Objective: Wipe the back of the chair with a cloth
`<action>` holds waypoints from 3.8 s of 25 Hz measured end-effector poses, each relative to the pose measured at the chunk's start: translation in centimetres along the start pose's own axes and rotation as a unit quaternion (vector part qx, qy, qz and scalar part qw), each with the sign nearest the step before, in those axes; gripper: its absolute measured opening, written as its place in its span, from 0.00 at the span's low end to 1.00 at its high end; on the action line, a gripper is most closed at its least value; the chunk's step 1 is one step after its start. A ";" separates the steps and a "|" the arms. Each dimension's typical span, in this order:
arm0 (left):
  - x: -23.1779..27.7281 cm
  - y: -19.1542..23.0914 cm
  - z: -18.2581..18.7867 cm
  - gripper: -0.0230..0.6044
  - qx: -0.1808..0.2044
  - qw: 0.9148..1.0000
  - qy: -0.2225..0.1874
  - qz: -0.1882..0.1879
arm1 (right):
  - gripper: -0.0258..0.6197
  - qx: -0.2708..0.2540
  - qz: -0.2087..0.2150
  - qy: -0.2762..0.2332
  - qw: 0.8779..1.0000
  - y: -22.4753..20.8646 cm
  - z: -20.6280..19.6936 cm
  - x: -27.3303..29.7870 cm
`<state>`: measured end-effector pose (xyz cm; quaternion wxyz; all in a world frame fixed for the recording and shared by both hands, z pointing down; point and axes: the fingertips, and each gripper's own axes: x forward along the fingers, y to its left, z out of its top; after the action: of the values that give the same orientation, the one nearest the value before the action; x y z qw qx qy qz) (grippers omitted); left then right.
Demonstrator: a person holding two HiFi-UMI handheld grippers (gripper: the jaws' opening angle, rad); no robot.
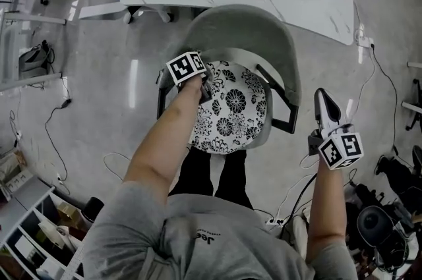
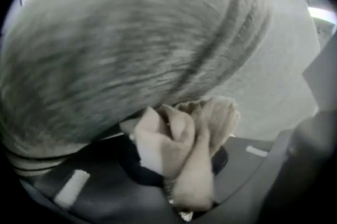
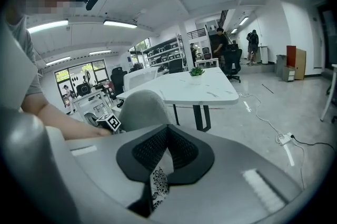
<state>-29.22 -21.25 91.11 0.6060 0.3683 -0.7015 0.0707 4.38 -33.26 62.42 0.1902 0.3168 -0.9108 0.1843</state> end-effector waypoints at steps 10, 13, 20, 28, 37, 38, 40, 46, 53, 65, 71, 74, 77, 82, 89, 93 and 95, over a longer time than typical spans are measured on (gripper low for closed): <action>2.3 -11.0 0.0 0.23 0.218 0.975 -0.004 -0.029 | 0.04 0.022 -0.042 -0.012 0.999 -5.9 -0.8 -3.1; 2.7 -16.7 -1.4 0.23 0.317 0.947 -0.011 -0.055 | 0.04 0.032 -0.054 -0.014 0.998 -7.7 -1.4 -4.5; 4.0 -24.2 -8.3 0.22 0.500 0.864 -0.001 -0.067 | 0.04 0.054 -0.081 -0.022 0.995 -11.9 -3.3 -8.4; 3.7 -28.1 -16.6 0.22 0.654 0.750 0.005 -0.103 | 0.04 0.068 -0.102 -0.031 0.992 -14.8 -4.7 -12.5; 1.8 -28.7 -23.4 0.23 0.827 0.540 -0.016 -0.155 | 0.04 0.068 -0.110 -0.036 0.991 -13.9 -5.3 -14.7; 1.7 -28.5 -23.7 0.23 0.830 0.533 -0.013 -0.162 | 0.04 0.067 -0.109 -0.038 0.991 -13.6 -5.4 -14.8; 1.3 -27.8 -23.2 0.24 0.810 0.560 -0.007 -0.172 | 0.04 0.065 -0.108 -0.042 0.991 -13.0 -5.7 -15.2; -3.9 -22.6 -17.8 0.25 0.642 0.745 0.010 -0.183 | 0.04 0.061 -0.112 -0.047 0.991 -10.2 -4.2 -17.1; -14.3 -20.2 -13.1 0.26 0.559 0.797 -0.033 -0.227 | 0.04 0.058 -0.131 -0.072 0.987 -6.6 -0.1 -20.3; -35.2 -31.5 -11.7 0.26 0.508 0.731 -0.101 -0.445 | 0.04 0.044 -0.202 -0.128 0.970 1.5 8.2 -31.9; -44.1 -35.6 -15.5 0.26 0.513 0.667 -0.076 -0.535 | 0.04 0.064 -0.232 -0.150 0.959 5.3 8.6 -38.6; -48.6 -37.1 -17.9 0.26 0.522 0.638 -0.074 -0.560 | 0.04 0.062 -0.241 -0.163 0.955 6.8 8.9 -42.5; -52.6 -38.8 -20.4 0.26 0.530 0.614 -0.082 -0.579 | 0.04 0.042 -0.252 -0.180 0.950 7.9 9.3 -46.7; -58.3 -40.8 -26.5 0.26 0.531 0.585 -0.099 -0.605 | 0.04 0.023 -0.264 -0.207 0.942 9.4 7.8 -54.7; -61.8 -42.2 -37.8 0.26 0.508 0.598 -0.080 -0.615 | 0.04 0.000 -0.268 -0.187 0.945 10.5 2.7 -64.3; -63.1 -42.8 -42.0 0.26 0.519 0.588 -0.077 -0.615 | 0.04 0.001 -0.274 -0.194 0.942 10.4 0.9 -67.8; -63.7 -43.2 -42.8 0.26 0.527 0.577 -0.079 -0.619 | 0.04 0.004 -0.281 -0.198 0.939 10.2 0.4 -68.4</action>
<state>30.63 -1.45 29.60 0.1440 0.9717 -0.1871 0.0064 47.37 8.66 28.20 0.0489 0.5903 -0.8034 0.0612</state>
